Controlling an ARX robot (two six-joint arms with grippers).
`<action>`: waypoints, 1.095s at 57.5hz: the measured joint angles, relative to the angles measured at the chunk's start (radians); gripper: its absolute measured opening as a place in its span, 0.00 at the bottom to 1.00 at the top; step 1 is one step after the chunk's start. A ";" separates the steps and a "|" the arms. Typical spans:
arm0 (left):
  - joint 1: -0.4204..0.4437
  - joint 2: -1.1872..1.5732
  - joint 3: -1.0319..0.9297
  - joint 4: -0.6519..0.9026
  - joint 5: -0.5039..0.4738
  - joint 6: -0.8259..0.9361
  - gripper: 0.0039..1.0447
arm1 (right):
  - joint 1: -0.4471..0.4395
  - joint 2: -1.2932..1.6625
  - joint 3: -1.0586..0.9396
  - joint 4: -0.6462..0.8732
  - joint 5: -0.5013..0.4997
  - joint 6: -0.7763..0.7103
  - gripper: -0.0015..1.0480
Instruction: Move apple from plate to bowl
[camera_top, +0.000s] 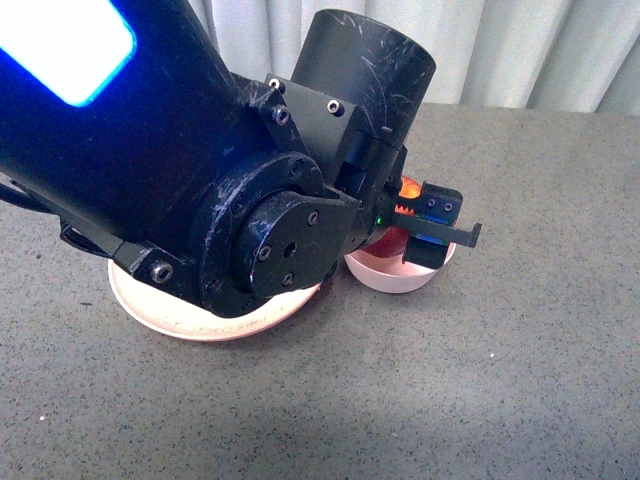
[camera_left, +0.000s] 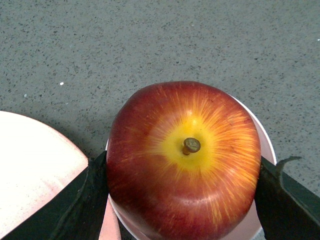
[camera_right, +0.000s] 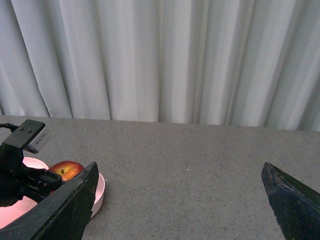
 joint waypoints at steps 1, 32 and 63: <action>0.000 0.003 0.001 0.000 0.000 0.001 0.69 | 0.000 0.000 0.000 0.000 0.000 0.000 0.91; 0.012 -0.005 -0.011 0.005 0.000 0.042 0.94 | 0.000 0.000 0.000 0.000 0.000 0.000 0.91; 0.194 -0.190 -0.220 0.132 -0.047 -0.128 0.94 | 0.000 0.000 0.000 0.000 0.000 0.000 0.91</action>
